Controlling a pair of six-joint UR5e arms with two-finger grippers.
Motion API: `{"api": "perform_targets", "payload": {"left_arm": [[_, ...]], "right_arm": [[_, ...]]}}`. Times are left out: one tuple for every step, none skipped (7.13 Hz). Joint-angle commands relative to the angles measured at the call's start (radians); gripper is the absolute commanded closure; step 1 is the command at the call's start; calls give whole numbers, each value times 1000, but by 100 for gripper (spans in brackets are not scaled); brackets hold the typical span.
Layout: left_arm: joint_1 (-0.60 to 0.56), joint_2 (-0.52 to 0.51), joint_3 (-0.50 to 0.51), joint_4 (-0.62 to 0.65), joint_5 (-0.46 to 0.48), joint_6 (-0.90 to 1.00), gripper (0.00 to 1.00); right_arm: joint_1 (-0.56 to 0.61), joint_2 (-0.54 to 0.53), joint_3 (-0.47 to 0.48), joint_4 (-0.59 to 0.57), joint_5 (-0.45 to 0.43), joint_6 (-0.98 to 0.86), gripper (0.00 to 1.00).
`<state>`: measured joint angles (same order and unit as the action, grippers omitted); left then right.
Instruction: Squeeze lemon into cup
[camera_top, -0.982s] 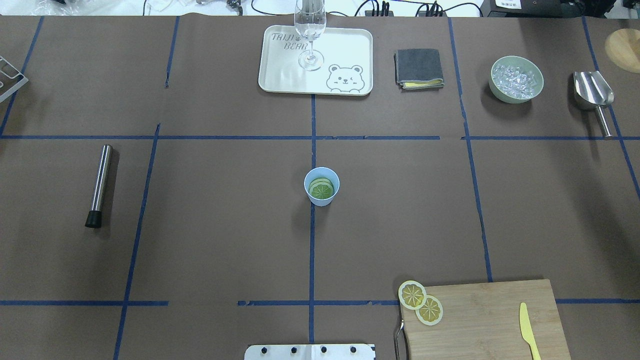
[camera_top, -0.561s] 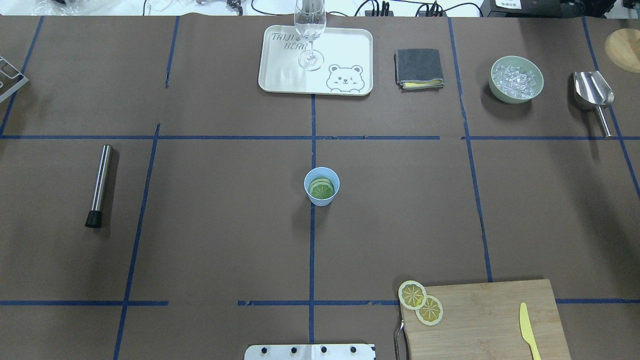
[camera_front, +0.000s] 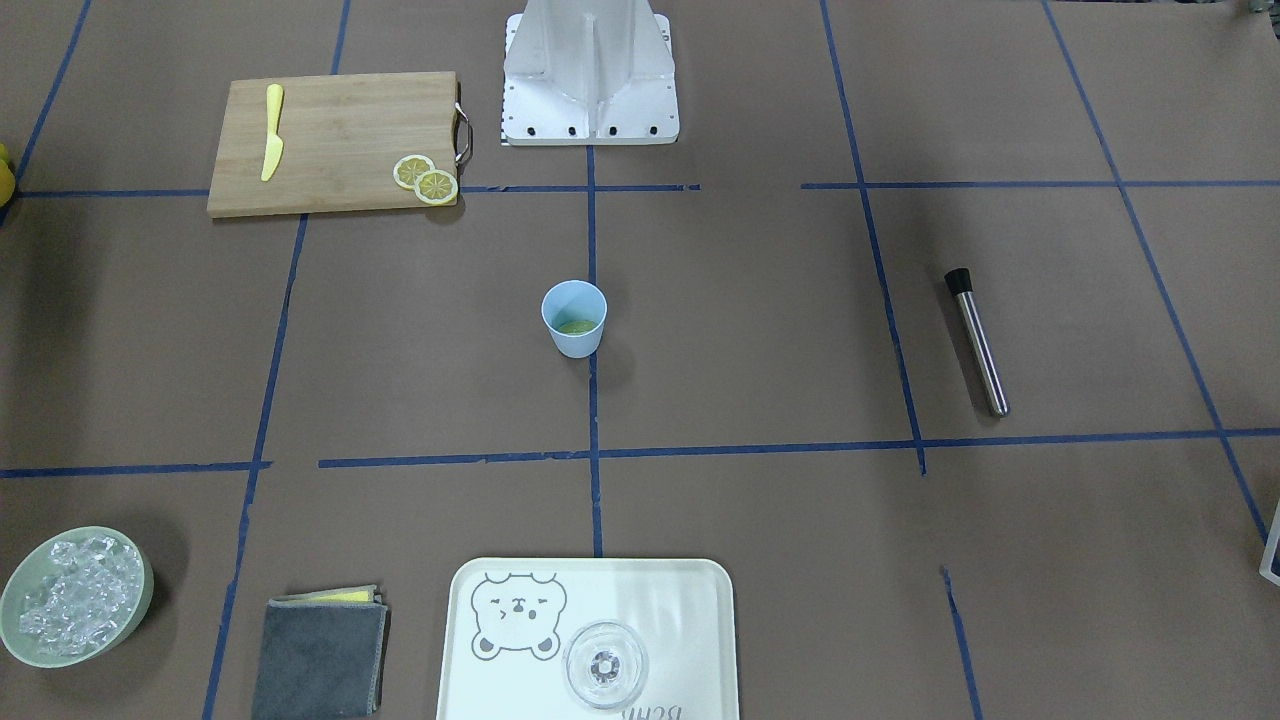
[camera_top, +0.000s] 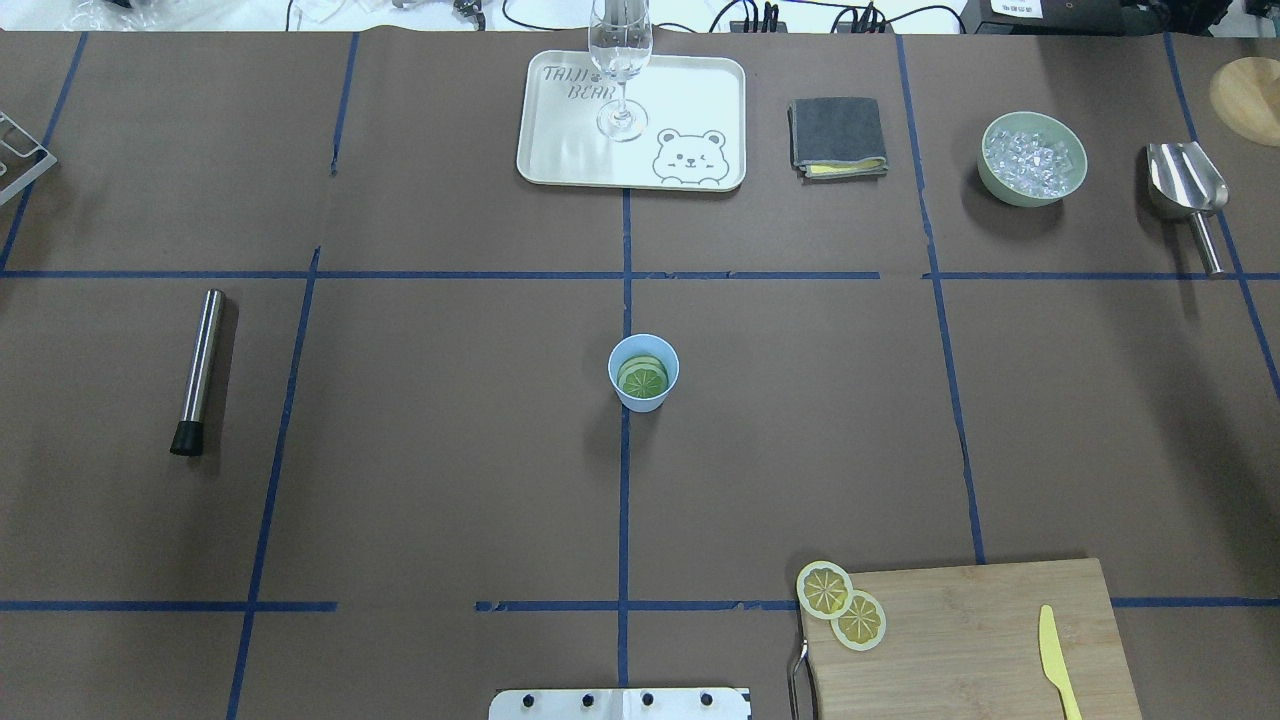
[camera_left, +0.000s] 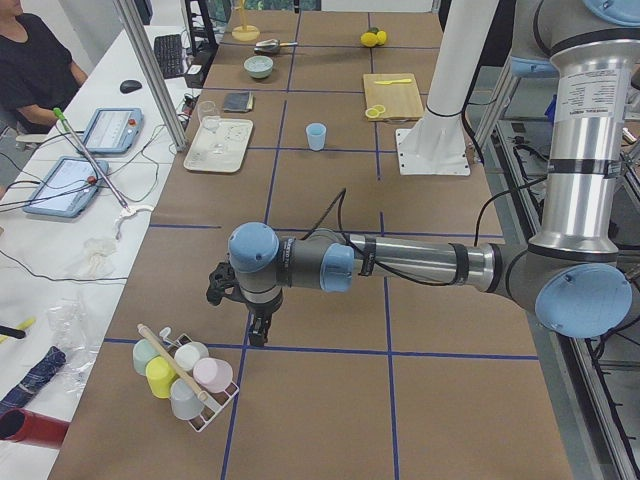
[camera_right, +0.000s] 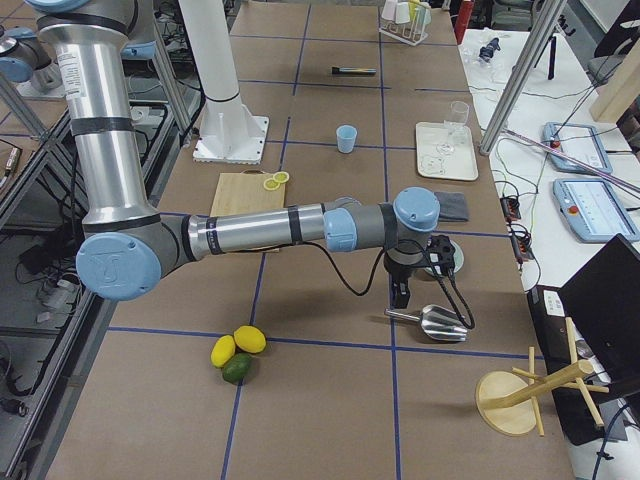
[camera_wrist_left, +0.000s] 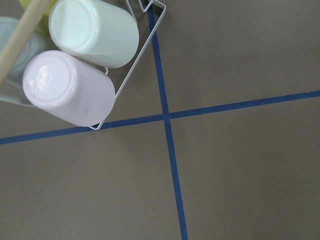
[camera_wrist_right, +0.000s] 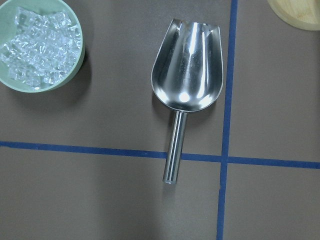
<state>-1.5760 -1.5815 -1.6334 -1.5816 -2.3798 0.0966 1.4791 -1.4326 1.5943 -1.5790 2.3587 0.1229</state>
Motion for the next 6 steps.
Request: {"api": "perform_targets", "payload": {"left_arm": [[1, 0, 4, -1, -2, 0, 0], [1, 0, 4, -1, -2, 0, 0], [1, 0, 6, -1, -2, -2, 0], [1, 0, 4, -1, -4, -2, 0], [1, 0, 6, -1, -4, -2, 0], [1, 0, 4, -1, -4, -2, 0]], "right_arm": [[-2, 1, -10, -1, 1, -2, 0], [-5, 0, -7, 1, 1, -3, 0], [-5, 0, -7, 2, 1, -3, 0], [-5, 0, -7, 5, 1, -3, 0], [-5, -2, -7, 5, 1, -3, 0], [-5, 0, -7, 7, 1, -3, 0]]}}
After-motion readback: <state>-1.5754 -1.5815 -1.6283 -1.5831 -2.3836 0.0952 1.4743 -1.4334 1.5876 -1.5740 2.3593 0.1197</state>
